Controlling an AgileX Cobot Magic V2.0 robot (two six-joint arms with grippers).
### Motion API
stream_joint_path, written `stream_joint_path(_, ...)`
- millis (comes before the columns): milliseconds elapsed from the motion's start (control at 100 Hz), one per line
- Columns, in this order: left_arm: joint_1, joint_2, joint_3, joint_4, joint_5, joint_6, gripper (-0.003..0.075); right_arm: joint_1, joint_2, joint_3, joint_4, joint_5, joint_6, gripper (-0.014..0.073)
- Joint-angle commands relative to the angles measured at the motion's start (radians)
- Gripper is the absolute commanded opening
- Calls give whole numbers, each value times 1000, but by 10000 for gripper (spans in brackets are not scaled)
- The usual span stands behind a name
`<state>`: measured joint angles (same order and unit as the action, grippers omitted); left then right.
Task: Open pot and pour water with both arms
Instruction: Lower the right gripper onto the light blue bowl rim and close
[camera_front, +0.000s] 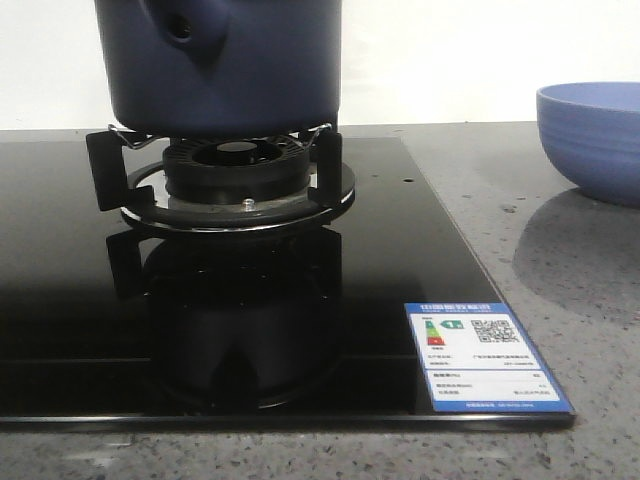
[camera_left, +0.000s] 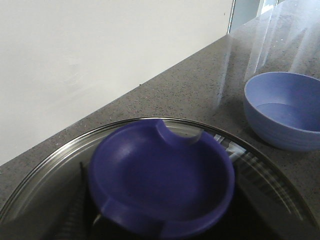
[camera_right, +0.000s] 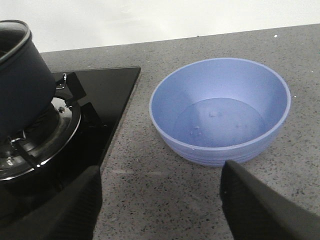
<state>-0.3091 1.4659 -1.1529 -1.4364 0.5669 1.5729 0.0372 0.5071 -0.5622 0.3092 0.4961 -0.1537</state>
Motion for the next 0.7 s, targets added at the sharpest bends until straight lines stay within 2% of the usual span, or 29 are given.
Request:
stream_joint_path(0,-4,-63,-35,-71,-12,0,318,-1,14,-38,-18,-62,-9,451)
stream_joint_path(180,-4,-116,-38,-63,-55,0,318,-1,94,-107,-41,5,-9,451)
stream_joint_path(350,-4,-167,-43,-38,-112,0,318,-34,257,-237,-48,80,3,451)
stream_joint_path(570,-3,-227,-43,-37,-211,0,318,-169,503,-446,-48,183,9,451)
stream_joint_path(690,39,-251,-43,-41,-222,-12,318,-246,641,-568,-48,270,24,451)
